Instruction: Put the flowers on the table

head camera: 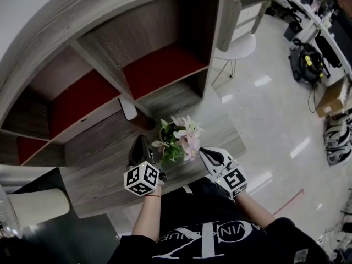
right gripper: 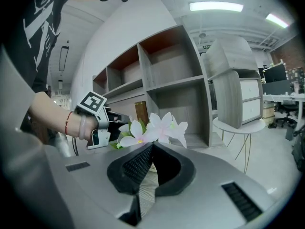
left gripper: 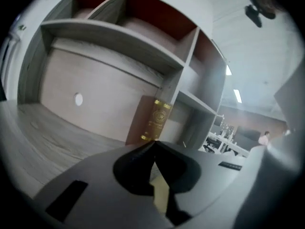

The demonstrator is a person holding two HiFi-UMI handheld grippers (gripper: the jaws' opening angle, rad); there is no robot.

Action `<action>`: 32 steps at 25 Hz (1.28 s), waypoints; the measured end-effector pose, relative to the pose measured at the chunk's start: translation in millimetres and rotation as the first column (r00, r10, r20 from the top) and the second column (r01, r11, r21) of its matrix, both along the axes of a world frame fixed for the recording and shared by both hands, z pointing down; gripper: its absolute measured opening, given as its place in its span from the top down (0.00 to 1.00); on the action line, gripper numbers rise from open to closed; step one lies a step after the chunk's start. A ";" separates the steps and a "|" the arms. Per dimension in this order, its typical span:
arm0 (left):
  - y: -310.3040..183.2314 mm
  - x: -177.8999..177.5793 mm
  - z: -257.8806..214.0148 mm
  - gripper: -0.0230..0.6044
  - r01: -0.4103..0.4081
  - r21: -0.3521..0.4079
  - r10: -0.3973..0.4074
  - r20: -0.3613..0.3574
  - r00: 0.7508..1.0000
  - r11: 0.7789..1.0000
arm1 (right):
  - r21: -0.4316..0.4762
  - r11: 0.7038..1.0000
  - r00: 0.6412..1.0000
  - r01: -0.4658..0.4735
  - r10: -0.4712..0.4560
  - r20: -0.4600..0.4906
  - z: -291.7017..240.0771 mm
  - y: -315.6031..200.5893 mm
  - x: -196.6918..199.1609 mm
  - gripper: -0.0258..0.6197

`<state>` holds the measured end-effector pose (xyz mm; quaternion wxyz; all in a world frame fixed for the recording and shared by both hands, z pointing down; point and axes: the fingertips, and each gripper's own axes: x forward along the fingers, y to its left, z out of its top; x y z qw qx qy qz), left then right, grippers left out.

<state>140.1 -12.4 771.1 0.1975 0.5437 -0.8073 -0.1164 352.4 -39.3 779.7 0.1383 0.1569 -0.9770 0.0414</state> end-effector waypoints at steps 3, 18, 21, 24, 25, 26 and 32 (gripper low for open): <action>16.4 0.6 -20.4 0.96 -0.003 0.002 0.003 0.152 0.988 1.000 | 0.007 1.000 1.000 0.022 -0.022 0.006 -2.8 0.0 1.1 0.95; 101.7 14.9 -40.1 0.96 0.014 -0.009 -0.011 0.277 0.961 1.000 | 0.078 0.996 0.996 -0.036 0.029 0.090 -41.1 16.7 8.8 0.95; 122.0 18.9 -44.4 0.96 0.024 -0.003 -0.022 0.280 0.960 1.000 | 0.089 0.995 0.993 -0.049 0.039 0.115 -52.1 28.3 11.6 0.95; 141.9 24.2 -47.5 0.96 0.033 0.002 -0.032 0.282 0.959 0.999 | 0.098 0.994 0.991 -0.055 0.042 0.130 -58.6 41.6 16.2 0.95; 147.9 26.2 -47.9 0.96 0.035 0.004 -0.035 0.285 0.958 0.999 | 0.102 0.993 0.990 -0.054 0.040 0.132 -59.5 45.4 17.8 0.95; 153.7 28.2 -48.1 0.96 0.036 0.005 -0.035 0.289 0.957 0.999 | 0.105 0.993 0.990 -0.053 0.039 0.133 -59.9 49.1 19.1 0.95; 186.7 40.2 -50.2 0.96 0.026 0.003 -0.026 0.315 0.949 1.000 | 0.125 0.991 0.990 -0.048 0.031 0.135 -64.9 70.6 23.7 0.95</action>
